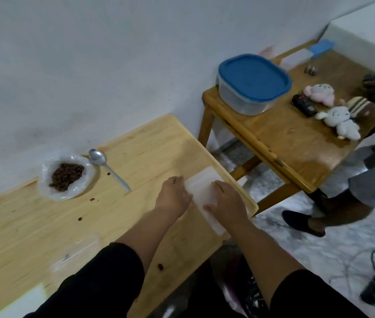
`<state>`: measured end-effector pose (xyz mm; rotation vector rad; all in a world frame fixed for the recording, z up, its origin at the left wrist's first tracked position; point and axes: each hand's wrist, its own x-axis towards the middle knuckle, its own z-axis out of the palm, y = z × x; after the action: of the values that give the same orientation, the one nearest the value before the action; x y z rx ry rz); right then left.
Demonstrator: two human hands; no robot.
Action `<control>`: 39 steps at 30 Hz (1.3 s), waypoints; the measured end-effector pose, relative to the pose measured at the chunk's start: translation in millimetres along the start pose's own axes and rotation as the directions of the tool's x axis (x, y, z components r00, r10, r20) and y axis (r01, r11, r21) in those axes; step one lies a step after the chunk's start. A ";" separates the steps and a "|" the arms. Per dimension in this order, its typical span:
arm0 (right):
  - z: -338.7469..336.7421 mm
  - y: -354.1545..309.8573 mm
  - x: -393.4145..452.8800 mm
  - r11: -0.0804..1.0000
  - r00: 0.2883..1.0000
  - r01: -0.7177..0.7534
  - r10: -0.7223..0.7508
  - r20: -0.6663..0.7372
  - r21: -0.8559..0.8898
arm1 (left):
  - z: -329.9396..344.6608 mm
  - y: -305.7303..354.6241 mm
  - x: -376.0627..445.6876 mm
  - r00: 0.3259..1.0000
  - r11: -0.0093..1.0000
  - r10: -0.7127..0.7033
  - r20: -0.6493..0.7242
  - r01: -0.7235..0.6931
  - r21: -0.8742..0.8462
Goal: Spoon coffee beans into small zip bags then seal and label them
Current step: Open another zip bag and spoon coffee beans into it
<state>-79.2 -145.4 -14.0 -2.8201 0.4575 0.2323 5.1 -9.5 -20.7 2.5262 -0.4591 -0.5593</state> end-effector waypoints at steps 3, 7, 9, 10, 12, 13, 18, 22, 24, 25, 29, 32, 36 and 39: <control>6.7 4.7 1.0 0.999 1.000 -0.005 0.006 -0.020 0.039 | 6.7 4.5 7.5 1.000 1.000 -0.013 -0.022 0.013 -0.011; 10.2 7.5 1.7 0.997 0.999 -0.006 0.009 -0.039 0.082 | 11.2 4.3 8.2 0.998 0.998 0.027 -0.064 -0.030 -0.046; 11.2 7.9 1.8 0.996 0.999 -0.004 0.008 -0.044 0.087 | 12.3 4.1 5.9 0.994 0.997 0.039 -0.101 -0.046 -0.066; 12.0 7.9 1.6 0.996 0.999 -0.008 0.012 -0.047 0.087 | 12.6 4.4 4.2 0.992 0.996 0.043 -0.119 -0.052 -0.075; 13.5 8.0 1.0 0.996 0.998 -0.015 0.021 -0.061 0.091 | 13.9 4.5 1.2 0.987 0.994 0.055 -0.153 -0.069 -0.090; 14.0 7.8 1.1 0.995 0.997 -0.016 0.022 -0.068 0.097 | 14.8 4.4 0.2 0.984 0.992 0.063 -0.166 -0.079 -0.093; 12.5 7.2 1.5 0.993 0.998 -0.029 0.035 -0.050 0.116 | 12.2 7.7 -1.5 0.972 0.979 0.089 -0.219 -0.125 -0.159; 3.6 3.0 4.4 0.981 0.999 -0.027 0.034 -0.036 0.194 | 4.2 11.6 -2.3 0.978 0.954 0.023 -0.208 -0.084 -0.289; -4.0 -1.2 8.6 0.978 0.996 0.013 0.006 -0.090 0.210 | -1.3 12.2 -3.1 0.978 0.939 0.004 -0.209 -0.075 -0.335; -8.8 -3.7 11.8 0.977 0.991 0.043 -0.015 -0.135 0.209 | -4.9 12.1 -3.5 0.975 0.933 0.005 -0.221 -0.084 -0.349; -33.3 -20.6 27.2 0.968 0.949 0.148 -0.082 -0.305 0.201 | -31.8 8.4 -6.7 0.949 0.919 0.028 -0.313 -0.147 -0.365; -56.0 -44.1 41.1 0.950 0.955 0.192 -0.123 -0.268 0.245 | -61.1 1.5 -9.8 0.912 0.907 0.043 -0.408 -0.206 -0.367; -84.3 -99.1 48.6 0.902 0.951 0.276 -0.208 -0.227 0.331 | -107.3 -18.4 -23.4 0.839 0.852 -0.023 -0.543 -0.268 -0.450; -92.1 -147.7 43.2 0.805 0.916 0.351 -0.188 -0.355 0.479 | -136.8 -39.1 -41.1 0.736 0.845 -0.136 -0.663 -0.264 -0.466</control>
<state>20.4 -49.9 100.6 -2.3182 0.1291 -0.3333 42.2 94.7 77.8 1.9526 -0.0828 0.2728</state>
